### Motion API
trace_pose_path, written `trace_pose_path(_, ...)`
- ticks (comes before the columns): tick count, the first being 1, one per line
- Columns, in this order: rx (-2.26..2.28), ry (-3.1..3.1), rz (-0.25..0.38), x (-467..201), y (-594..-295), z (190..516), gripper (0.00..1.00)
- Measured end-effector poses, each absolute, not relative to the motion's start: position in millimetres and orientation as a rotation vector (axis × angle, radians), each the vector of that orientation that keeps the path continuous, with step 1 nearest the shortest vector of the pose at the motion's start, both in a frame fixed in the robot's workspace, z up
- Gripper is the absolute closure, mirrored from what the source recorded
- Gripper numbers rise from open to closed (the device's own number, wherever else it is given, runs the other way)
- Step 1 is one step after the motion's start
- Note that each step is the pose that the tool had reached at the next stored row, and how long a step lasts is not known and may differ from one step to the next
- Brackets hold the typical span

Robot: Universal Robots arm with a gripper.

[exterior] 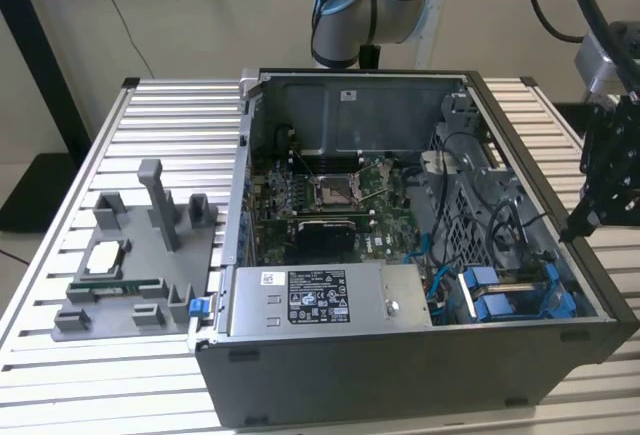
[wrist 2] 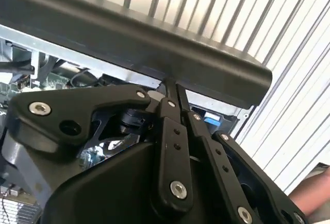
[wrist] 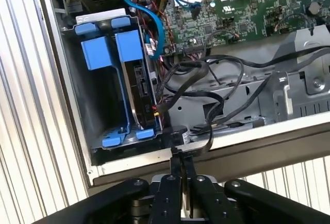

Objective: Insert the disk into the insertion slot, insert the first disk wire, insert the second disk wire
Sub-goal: 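Insert the second disk wire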

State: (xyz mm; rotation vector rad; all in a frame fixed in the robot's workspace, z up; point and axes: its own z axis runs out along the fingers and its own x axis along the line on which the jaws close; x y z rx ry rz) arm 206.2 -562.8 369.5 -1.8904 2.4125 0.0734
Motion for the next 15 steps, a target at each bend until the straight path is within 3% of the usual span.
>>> trace_pose_path(6, -1.887, 2.415, 0.073, 205, -563, 377, 1.00)
trace_pose_path(7, -1.887, 2.415, 0.073, 205, -563, 377, 0.00)
trace_pose_path(10, -1.887, 2.419, 0.081, 201, -563, 377, 0.00)
trace_pose_path(15, -1.887, 2.423, 0.151, 194, -564, 377, 0.00)
